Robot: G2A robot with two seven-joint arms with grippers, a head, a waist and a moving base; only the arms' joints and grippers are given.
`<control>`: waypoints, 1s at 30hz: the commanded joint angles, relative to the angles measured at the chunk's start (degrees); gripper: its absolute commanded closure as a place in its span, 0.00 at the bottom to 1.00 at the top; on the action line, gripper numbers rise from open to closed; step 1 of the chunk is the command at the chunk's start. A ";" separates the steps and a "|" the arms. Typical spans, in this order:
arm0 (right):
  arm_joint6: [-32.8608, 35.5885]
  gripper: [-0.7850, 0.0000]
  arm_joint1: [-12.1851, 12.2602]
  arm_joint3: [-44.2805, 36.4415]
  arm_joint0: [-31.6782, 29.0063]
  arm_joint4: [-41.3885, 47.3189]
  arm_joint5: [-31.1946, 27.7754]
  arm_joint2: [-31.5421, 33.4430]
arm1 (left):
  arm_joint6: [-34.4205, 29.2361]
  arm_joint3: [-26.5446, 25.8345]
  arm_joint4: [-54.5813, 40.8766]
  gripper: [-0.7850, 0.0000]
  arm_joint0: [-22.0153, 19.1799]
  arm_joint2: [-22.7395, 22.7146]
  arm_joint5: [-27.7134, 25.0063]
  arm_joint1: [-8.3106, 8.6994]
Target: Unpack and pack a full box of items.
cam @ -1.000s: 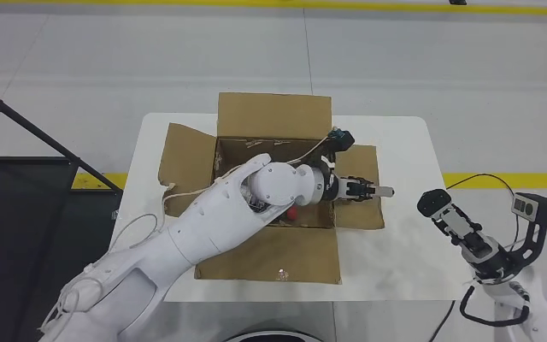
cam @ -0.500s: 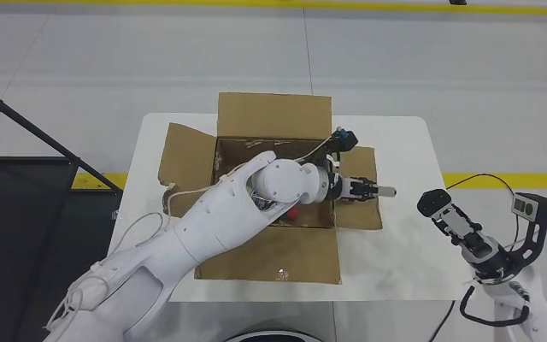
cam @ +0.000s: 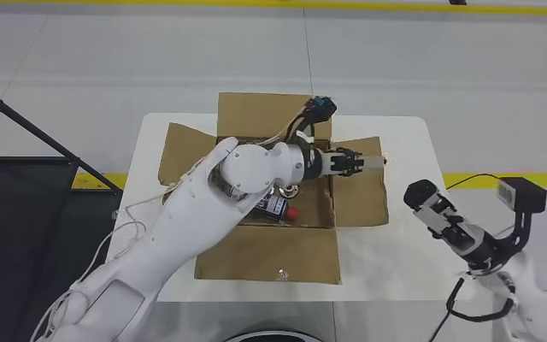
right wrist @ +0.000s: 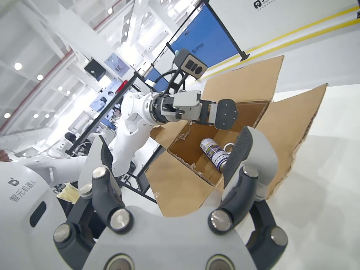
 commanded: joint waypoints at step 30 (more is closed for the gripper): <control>21.11 0.00 -3.47 32.01 57.45 -26.02 17.68 -59.51 | -10.11 -36.04 -0.18 0.00 46.60 -63.81 -2.65 9.58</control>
